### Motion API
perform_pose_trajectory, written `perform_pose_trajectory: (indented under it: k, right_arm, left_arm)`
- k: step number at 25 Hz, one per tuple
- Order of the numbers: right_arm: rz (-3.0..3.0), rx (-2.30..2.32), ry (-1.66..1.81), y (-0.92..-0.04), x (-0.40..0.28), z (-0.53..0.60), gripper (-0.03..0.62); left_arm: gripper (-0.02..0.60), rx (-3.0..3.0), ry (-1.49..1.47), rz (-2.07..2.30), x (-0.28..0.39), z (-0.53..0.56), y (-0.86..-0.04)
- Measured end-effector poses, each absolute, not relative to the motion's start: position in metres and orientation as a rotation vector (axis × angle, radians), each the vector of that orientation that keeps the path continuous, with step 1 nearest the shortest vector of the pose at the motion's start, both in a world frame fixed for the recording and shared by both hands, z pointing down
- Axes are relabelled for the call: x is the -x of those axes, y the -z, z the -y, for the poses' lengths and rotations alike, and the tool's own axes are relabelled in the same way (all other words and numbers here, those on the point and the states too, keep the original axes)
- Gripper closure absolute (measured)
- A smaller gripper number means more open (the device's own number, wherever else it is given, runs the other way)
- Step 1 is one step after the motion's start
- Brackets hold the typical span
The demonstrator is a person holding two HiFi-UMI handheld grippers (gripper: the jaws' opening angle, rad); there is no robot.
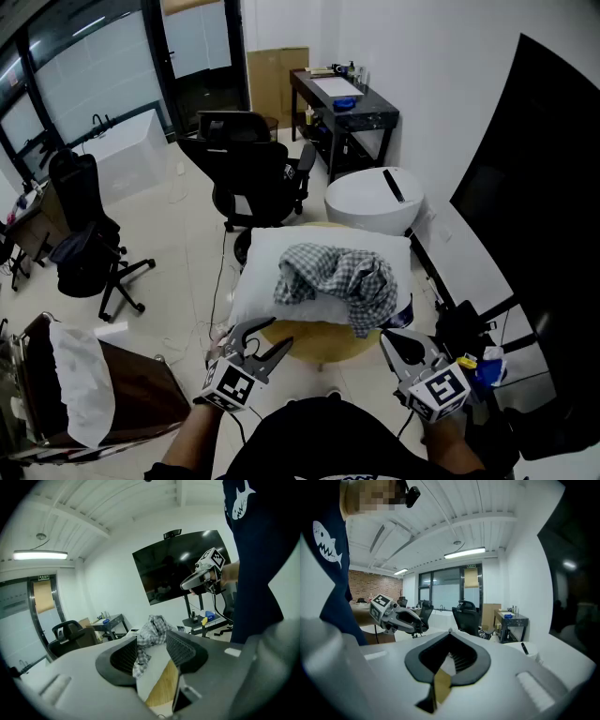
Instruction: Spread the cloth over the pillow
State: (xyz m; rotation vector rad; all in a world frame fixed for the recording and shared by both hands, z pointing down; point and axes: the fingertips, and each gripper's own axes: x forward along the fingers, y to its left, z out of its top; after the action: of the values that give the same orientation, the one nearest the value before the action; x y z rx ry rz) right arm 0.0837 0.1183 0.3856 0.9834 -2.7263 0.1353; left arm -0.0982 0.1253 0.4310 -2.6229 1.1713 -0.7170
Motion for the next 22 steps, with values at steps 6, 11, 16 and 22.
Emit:
perform_pose_trajectory:
  k: [6, 11, 16, 22]
  right_arm:
    - [2.757, -0.867, -0.159, -0.388, -0.107, -0.094, 0.588]
    - [2.775, -0.804, -0.166, -0.394, -0.121, -0.071, 0.588]
    - [2.808, -0.759, -0.154, -0.392, -0.129, -0.068, 0.588]
    - [2.793, -0.762, -0.195, -0.410, -0.144, -0.065, 0.588]
  left_arm:
    - [0.396, 2.593, 0.774, -1.261, 0.071, -0.102, -0.427]
    - [0.396, 2.546, 0.849, -1.330, 0.064, -0.093, -0.427]
    - [0.396, 2.466, 1.008, -1.415, 0.078, -0.075, -0.436]
    - [0.396, 2.482, 1.041, -1.412, 0.068, -0.053, -0.446]
